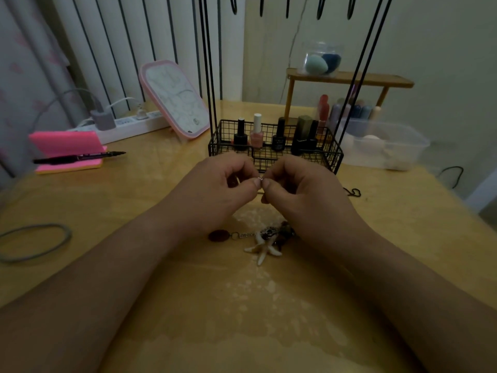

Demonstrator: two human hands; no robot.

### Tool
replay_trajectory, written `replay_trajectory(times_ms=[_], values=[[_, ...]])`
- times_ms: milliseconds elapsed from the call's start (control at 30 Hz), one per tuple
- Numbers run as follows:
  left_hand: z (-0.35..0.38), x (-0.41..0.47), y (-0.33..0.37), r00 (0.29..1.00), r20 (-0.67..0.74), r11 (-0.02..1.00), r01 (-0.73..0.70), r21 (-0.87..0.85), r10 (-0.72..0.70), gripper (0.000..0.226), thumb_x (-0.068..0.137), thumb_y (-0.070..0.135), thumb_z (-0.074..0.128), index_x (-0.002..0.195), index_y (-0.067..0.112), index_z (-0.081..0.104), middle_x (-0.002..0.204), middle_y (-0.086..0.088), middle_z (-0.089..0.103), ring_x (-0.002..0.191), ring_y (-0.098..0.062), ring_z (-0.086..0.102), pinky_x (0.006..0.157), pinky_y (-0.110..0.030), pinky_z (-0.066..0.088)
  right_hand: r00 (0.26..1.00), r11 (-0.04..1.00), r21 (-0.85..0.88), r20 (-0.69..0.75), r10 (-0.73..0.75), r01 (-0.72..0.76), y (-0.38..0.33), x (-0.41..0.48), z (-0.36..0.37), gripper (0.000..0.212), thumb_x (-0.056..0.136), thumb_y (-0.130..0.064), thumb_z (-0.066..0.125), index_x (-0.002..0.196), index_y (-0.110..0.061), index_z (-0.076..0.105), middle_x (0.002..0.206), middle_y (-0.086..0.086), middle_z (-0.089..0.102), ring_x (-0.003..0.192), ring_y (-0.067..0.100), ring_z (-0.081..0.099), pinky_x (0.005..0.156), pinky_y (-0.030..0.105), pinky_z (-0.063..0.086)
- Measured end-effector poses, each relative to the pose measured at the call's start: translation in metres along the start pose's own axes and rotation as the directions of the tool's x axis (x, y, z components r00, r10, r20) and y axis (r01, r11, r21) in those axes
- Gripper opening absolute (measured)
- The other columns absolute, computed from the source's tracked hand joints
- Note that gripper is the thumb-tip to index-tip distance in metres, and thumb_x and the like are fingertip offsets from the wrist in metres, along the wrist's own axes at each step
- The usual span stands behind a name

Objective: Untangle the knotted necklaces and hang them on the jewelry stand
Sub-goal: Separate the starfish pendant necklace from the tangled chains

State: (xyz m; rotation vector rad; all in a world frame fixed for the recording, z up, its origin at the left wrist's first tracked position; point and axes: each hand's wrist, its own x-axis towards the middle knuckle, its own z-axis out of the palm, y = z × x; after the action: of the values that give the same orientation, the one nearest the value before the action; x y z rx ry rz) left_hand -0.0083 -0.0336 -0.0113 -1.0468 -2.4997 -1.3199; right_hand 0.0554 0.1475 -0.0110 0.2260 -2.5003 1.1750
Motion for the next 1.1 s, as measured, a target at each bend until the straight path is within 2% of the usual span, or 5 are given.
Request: replay_trajectory(times_ms=[233,633,733,900,1100], values=[[0.0024,-0.0014,0.0002,0.999,-0.036,1.000,-0.021,0.006,0.021,0.002,0.090,0.028,0.067,0.089,0.029,0.065,0.090,0.008,0.062,0.083,-0.013,0.061,0.072,-0.029,0.054,0.999,0.999,-0.015,-0.012,-0.043,0.043,-0.0026,-0.0021,-0.0004,0.004,0.094,-0.030,0.068,0.092,-0.026,0.066,0.077,-0.008,0.062,0.071,0.005,0.056,0.058,0.018,0.045],[-0.0040,0.0012,0.0018,0.997,0.020,0.989,0.083,-0.120,-0.081,0.013,0.099,0.025,0.065,0.089,0.029,0.071,0.085,0.001,0.069,0.082,-0.016,0.063,0.069,-0.025,0.050,0.999,0.999,-0.014,-0.021,-0.040,0.040,-0.0036,-0.0027,-0.0012,0.006,0.097,-0.024,0.066,0.096,-0.030,0.065,0.078,-0.012,0.060,0.071,0.003,0.055,0.059,0.014,0.043],[-0.0039,0.0000,0.0036,0.994,0.061,0.982,0.098,-0.159,-0.089,0.012,0.099,0.026,0.064,0.089,0.029,0.071,0.084,0.003,0.069,0.080,-0.015,0.063,0.074,-0.032,0.053,1.000,1.000,0.000,-0.024,-0.019,0.019,-0.0031,-0.0012,-0.0004,0.006,0.098,-0.024,0.066,0.096,-0.030,0.066,0.078,-0.010,0.062,0.069,0.003,0.056,0.058,0.015,0.044],[-0.0027,0.0004,0.0035,0.990,0.103,0.981,0.115,-0.159,-0.099,0.008,0.098,0.025,0.067,0.093,0.030,0.071,0.089,0.004,0.071,0.086,-0.017,0.065,0.074,-0.030,0.054,0.997,0.993,0.095,-0.018,0.072,-0.070,-0.0017,0.0009,-0.0003,0.007,0.102,-0.027,0.061,0.098,-0.029,0.066,0.083,-0.007,0.072,0.065,0.006,0.060,0.056,0.025,0.051],[-0.0047,0.0009,0.0027,0.985,0.074,0.962,0.167,-0.217,-0.154,0.008,0.102,0.024,0.063,0.098,0.025,0.070,0.097,-0.001,0.072,0.097,-0.020,0.068,0.091,-0.041,0.056,0.986,0.951,0.258,0.052,0.160,-0.168,-0.0032,0.0025,-0.0017,0.010,0.105,-0.025,0.059,0.100,-0.021,0.068,0.083,-0.004,0.076,0.056,0.008,0.054,0.051,0.026,0.042]])
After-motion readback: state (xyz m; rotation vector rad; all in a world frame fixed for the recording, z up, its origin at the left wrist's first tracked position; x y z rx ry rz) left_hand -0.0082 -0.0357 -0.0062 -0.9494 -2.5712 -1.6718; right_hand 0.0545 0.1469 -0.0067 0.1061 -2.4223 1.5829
